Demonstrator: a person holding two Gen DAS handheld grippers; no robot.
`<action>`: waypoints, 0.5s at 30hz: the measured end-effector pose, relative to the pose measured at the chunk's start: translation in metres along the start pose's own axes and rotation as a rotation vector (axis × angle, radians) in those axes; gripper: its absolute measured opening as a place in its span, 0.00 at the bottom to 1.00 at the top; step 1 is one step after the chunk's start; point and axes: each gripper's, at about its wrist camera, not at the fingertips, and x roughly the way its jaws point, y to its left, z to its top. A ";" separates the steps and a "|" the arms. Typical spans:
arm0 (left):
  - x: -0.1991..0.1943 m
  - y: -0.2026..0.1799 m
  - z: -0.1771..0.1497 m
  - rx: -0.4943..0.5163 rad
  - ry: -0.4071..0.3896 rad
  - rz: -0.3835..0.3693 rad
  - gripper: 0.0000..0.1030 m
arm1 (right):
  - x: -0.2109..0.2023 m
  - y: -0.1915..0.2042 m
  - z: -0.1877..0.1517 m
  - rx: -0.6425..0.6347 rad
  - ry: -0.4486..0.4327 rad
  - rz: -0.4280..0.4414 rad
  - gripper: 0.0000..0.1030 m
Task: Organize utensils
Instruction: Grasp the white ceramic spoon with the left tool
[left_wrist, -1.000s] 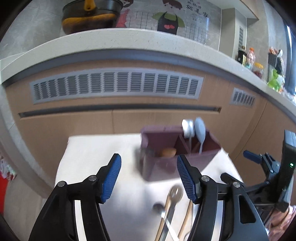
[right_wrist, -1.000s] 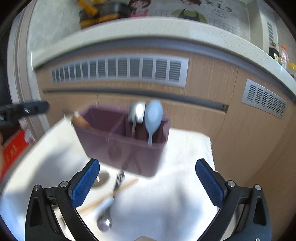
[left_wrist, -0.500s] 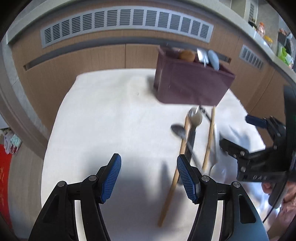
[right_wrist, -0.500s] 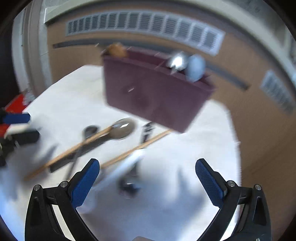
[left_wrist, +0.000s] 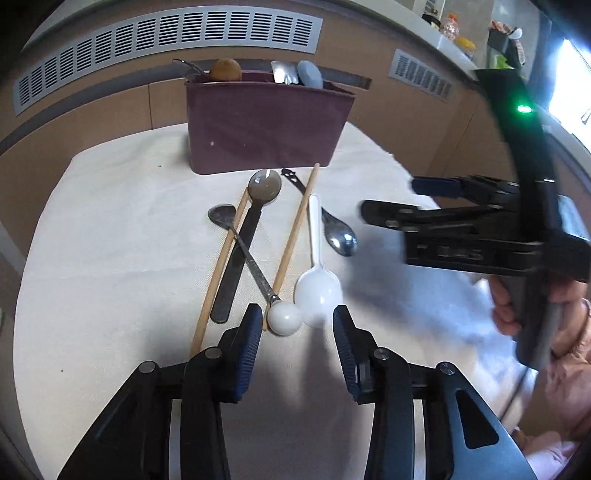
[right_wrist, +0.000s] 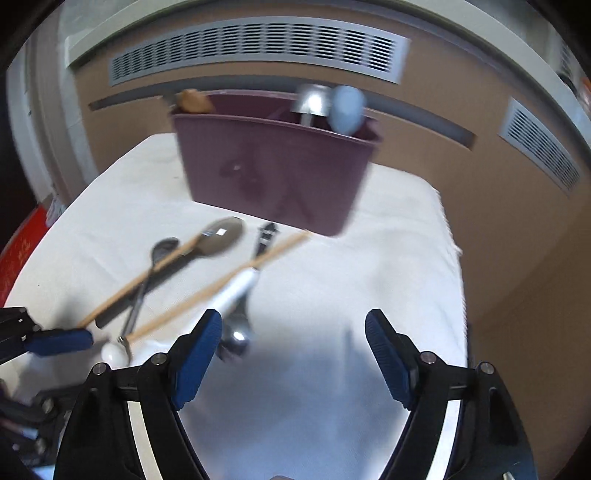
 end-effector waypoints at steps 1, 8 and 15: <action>0.004 0.000 0.000 -0.003 0.004 0.022 0.39 | -0.005 -0.006 -0.005 0.011 -0.003 0.001 0.74; 0.015 0.003 0.005 -0.038 0.003 0.052 0.22 | -0.016 -0.026 -0.031 0.046 -0.024 0.020 0.76; -0.044 0.022 0.034 -0.036 -0.173 0.120 0.22 | -0.011 -0.019 -0.028 0.047 -0.023 -0.006 0.91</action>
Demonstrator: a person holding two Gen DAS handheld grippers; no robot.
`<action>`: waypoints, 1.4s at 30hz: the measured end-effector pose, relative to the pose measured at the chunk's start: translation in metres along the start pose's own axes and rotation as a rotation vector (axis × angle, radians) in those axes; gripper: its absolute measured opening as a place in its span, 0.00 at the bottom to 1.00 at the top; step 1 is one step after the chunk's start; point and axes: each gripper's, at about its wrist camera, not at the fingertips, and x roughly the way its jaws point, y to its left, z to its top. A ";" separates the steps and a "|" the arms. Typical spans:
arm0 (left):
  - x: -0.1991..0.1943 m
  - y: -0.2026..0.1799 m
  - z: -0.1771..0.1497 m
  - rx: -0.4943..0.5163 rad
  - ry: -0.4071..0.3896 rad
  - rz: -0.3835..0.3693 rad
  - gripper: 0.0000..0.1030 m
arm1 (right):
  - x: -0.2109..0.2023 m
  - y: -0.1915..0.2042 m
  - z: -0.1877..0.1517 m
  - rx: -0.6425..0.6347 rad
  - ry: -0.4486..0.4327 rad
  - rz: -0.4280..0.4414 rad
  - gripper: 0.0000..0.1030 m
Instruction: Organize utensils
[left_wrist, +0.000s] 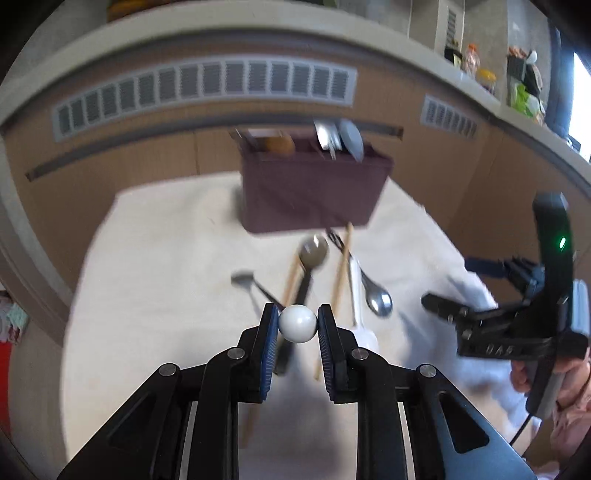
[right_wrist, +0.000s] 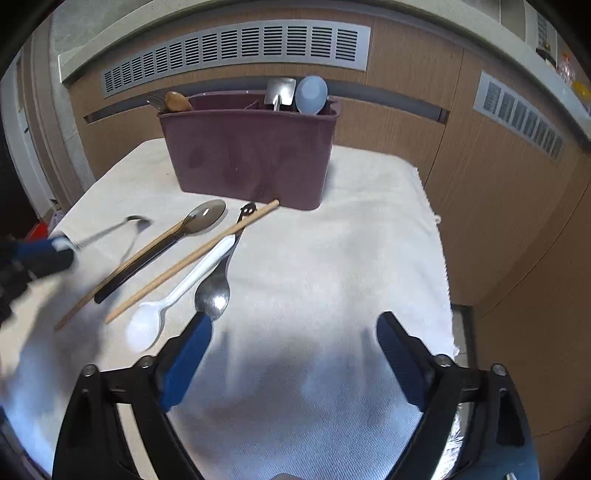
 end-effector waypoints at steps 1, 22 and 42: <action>-0.008 0.006 0.006 -0.005 -0.028 0.013 0.22 | 0.000 0.003 0.003 -0.007 -0.011 -0.004 0.92; -0.035 0.069 0.026 -0.119 -0.108 0.026 0.22 | 0.108 0.095 0.081 0.085 0.131 0.039 0.51; -0.030 0.022 0.033 -0.068 -0.051 -0.055 0.22 | -0.013 0.016 0.042 -0.020 -0.041 0.127 0.06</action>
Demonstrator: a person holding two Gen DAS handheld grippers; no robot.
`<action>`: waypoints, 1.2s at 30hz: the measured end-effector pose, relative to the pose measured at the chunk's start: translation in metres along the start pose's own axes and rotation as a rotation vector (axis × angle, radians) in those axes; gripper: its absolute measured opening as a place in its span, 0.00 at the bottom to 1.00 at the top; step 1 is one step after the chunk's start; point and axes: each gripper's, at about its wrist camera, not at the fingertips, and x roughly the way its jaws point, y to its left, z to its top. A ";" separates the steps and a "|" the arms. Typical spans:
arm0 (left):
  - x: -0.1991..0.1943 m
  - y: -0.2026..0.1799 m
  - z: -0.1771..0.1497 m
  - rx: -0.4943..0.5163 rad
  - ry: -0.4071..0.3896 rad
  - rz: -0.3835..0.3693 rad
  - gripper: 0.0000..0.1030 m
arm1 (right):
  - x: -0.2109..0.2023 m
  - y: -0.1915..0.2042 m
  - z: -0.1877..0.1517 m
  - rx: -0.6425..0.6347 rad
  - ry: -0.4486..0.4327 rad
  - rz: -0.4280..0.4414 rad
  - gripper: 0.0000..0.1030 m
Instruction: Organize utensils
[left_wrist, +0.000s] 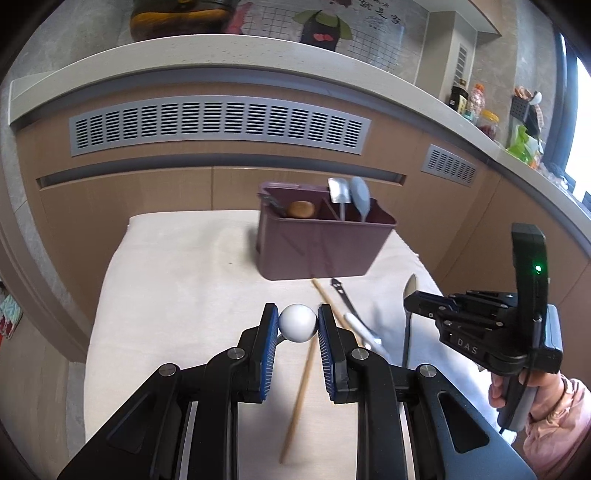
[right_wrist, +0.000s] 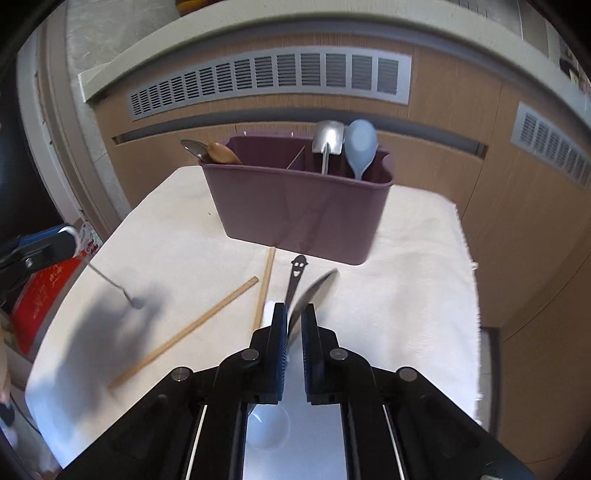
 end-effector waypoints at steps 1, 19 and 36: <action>-0.001 -0.004 0.000 0.006 0.001 -0.003 0.22 | -0.004 0.000 -0.002 -0.012 -0.008 -0.003 0.06; 0.009 -0.006 -0.004 -0.002 0.041 -0.028 0.22 | 0.001 -0.063 -0.067 0.208 0.187 -0.030 0.45; 0.003 -0.004 -0.006 -0.011 0.031 -0.020 0.22 | 0.036 -0.013 -0.035 0.163 0.134 -0.142 0.29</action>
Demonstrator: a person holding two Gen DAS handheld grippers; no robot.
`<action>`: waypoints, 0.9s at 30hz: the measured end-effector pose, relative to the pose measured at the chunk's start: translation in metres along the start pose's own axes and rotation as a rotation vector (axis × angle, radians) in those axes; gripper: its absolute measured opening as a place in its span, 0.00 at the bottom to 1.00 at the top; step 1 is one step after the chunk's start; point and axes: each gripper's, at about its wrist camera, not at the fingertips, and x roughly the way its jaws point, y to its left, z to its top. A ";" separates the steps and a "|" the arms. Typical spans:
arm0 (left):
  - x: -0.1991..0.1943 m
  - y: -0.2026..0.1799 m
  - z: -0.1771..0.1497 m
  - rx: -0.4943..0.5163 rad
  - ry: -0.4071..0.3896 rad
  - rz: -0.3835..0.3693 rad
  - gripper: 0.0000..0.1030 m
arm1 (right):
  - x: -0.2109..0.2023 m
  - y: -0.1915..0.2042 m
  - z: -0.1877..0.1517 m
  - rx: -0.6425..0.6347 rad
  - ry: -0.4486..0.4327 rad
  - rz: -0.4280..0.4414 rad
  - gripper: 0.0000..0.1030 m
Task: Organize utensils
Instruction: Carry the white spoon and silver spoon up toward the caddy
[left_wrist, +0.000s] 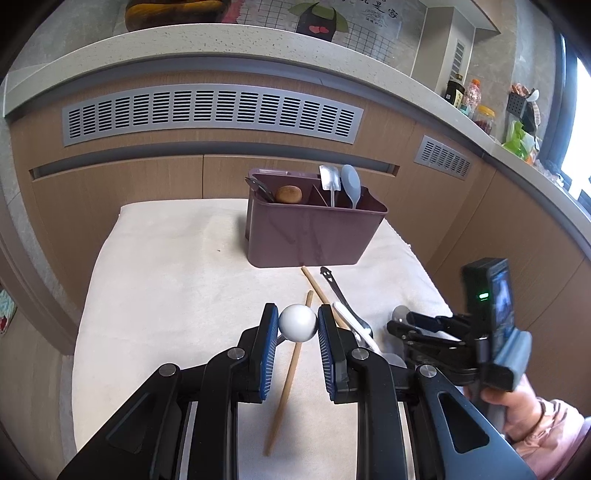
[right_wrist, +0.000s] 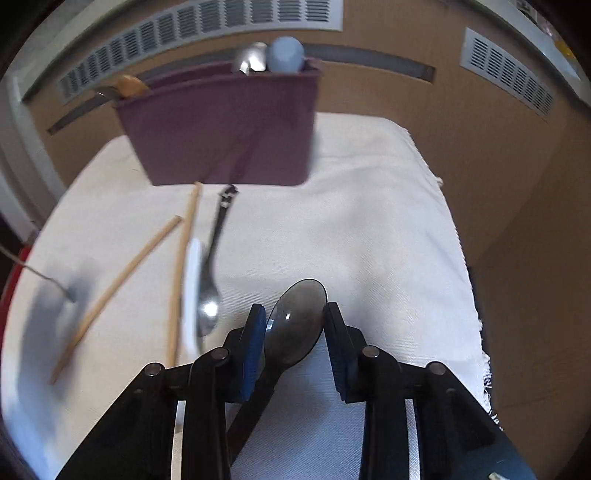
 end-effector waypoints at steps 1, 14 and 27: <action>-0.001 0.000 0.000 -0.001 0.000 0.002 0.22 | -0.009 -0.001 0.001 0.001 -0.022 0.034 0.29; -0.021 -0.023 0.009 0.035 -0.037 -0.024 0.22 | -0.086 -0.004 0.014 -0.061 -0.233 0.148 0.28; -0.071 -0.054 0.146 0.096 -0.259 -0.153 0.22 | -0.198 -0.001 0.109 -0.150 -0.606 0.122 0.28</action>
